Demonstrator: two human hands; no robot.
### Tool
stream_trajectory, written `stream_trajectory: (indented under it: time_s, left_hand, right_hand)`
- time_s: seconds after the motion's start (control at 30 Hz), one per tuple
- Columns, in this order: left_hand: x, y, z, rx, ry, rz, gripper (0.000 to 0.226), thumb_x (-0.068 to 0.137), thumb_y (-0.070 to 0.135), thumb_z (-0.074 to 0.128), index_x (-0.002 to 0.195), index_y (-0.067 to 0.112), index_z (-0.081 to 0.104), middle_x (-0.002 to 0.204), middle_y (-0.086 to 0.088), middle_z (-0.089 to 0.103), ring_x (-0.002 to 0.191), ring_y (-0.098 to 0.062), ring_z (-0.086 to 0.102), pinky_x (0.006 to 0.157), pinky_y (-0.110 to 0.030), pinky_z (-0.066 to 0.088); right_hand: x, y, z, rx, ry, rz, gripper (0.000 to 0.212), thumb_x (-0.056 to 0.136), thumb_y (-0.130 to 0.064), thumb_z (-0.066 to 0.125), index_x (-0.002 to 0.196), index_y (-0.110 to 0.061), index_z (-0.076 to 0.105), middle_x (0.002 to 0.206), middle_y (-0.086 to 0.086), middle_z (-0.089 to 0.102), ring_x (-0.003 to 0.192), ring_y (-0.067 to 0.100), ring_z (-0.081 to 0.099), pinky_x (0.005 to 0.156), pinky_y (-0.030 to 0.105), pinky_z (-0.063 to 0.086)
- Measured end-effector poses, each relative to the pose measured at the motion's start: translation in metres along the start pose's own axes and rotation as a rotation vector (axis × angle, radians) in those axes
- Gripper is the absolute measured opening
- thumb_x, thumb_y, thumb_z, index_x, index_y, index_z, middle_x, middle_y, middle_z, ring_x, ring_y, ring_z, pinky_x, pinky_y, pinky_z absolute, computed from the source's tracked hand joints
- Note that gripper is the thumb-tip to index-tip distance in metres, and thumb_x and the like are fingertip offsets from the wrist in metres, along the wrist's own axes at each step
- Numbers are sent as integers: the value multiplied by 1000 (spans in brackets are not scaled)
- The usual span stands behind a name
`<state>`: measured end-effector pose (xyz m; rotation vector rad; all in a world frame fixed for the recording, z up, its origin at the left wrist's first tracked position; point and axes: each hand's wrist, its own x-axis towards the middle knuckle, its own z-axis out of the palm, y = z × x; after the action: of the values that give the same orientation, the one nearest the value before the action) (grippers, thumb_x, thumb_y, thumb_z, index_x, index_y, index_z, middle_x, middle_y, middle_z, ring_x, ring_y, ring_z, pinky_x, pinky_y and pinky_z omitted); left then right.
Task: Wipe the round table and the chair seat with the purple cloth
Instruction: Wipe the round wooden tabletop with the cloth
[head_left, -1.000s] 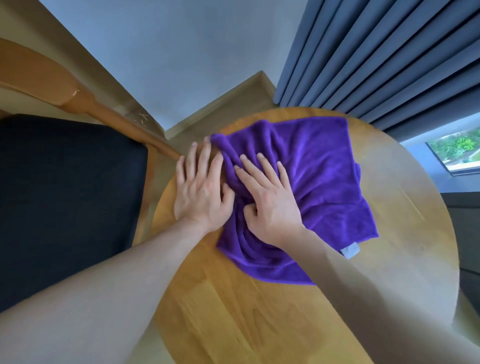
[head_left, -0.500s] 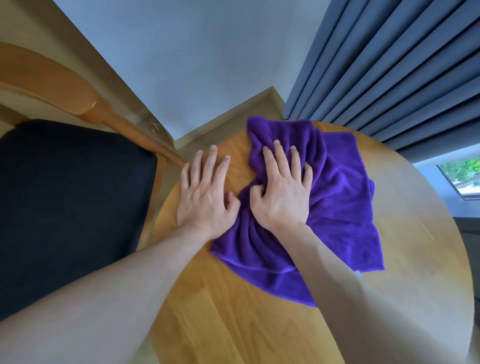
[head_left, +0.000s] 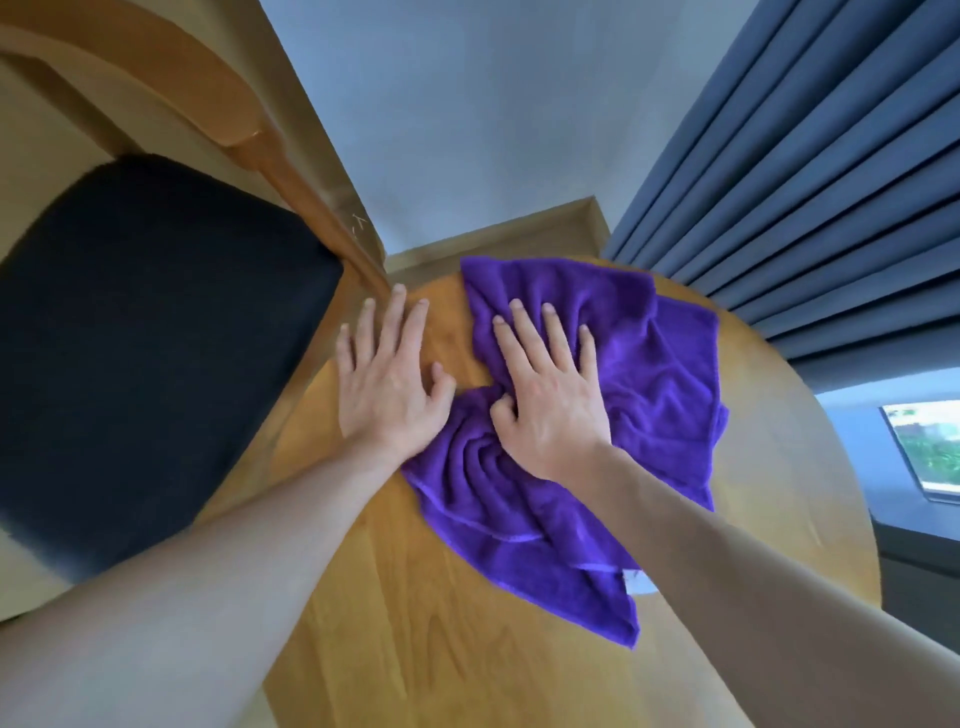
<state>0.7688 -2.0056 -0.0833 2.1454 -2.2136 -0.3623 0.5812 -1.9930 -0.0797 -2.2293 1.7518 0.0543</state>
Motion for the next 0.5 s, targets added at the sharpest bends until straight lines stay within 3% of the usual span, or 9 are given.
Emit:
stream_trajectory:
  time_s: [0.07,0.17,0.27,0.4,0.5]
  left_hand:
    - [-34,-7,5,-24,11,-55,78,86,41,44,159,19,28,172,-7,15,158,-33,9,127,-54,10]
    - [-83,-23,11,10,-43,23,85,86,44,45,163,20,20,173,-4,5,160,-25,-2,128,-53,9]
    - [-92,-27,13,37,-56,21,85,86,45,43,164,20,18,173,-2,3,159,-21,-4,128,-51,9]
    - [-87,-24,15,37,-41,10,86,85,45,42,164,20,18,173,-3,6,160,-22,-3,128,-51,9]
    - [-91,-27,17,52,-32,22,87,83,46,43,162,19,21,173,-5,8,160,-24,1,127,-53,11]
  right_hand:
    - [-13,14,0,-55,-35,-180,79,85,-41,36,161,-21,26,171,-1,14,157,30,10,124,59,11]
    - [-10,36,-6,-78,-45,-303,78,83,-41,40,158,-24,32,169,-3,22,155,27,20,122,52,15]
    - [10,35,-12,-71,-28,-187,76,82,-41,40,156,-25,33,169,-4,23,153,27,22,121,51,18]
    - [44,-9,-9,7,8,31,80,84,-40,39,160,-18,24,171,3,14,156,31,10,123,59,9]
    - [52,-44,-1,-12,0,2,81,87,-43,33,162,-14,19,171,8,10,157,34,6,123,62,5]
